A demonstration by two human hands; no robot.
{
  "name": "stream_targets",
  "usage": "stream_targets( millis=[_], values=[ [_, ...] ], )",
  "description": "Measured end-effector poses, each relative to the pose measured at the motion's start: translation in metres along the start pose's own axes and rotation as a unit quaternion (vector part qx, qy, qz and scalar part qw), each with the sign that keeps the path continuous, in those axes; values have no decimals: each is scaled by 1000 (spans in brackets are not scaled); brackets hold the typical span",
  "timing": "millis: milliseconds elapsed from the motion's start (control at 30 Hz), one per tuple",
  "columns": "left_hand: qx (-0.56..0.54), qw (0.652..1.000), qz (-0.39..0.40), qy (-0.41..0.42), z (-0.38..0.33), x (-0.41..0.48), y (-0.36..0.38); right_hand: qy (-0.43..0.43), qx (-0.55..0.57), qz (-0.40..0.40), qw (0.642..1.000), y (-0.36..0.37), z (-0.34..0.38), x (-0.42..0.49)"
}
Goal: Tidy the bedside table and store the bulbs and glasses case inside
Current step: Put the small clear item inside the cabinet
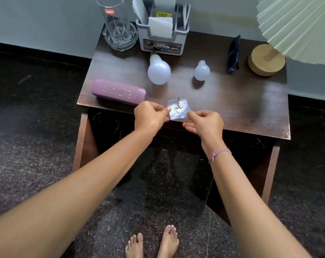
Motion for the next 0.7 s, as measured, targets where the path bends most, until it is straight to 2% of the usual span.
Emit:
stream_targets(
  millis=[233, 433, 700],
  values=[
    [-40, 999, -3, 5, 39, -38, 0, -26, -33, 24, 999, -16, -48, -36],
    [2, 1000, -3, 28, 83, -50, 8, -32, -63, 18, 997, -19, -92, -21],
    [47, 996, -21, 67, 134, 12, 38, -101, -103, -11, 990, 11, -121, 50]
  ],
)
Point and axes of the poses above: each hand's wrist, its own x-axis towards the middle knuckle, its own y-axis out of the palm, z = x × y, the point moved 4 cm from there along x, towards the middle knuckle, and after that the axes turned 7 degrees about y, right-handed, at the moved point
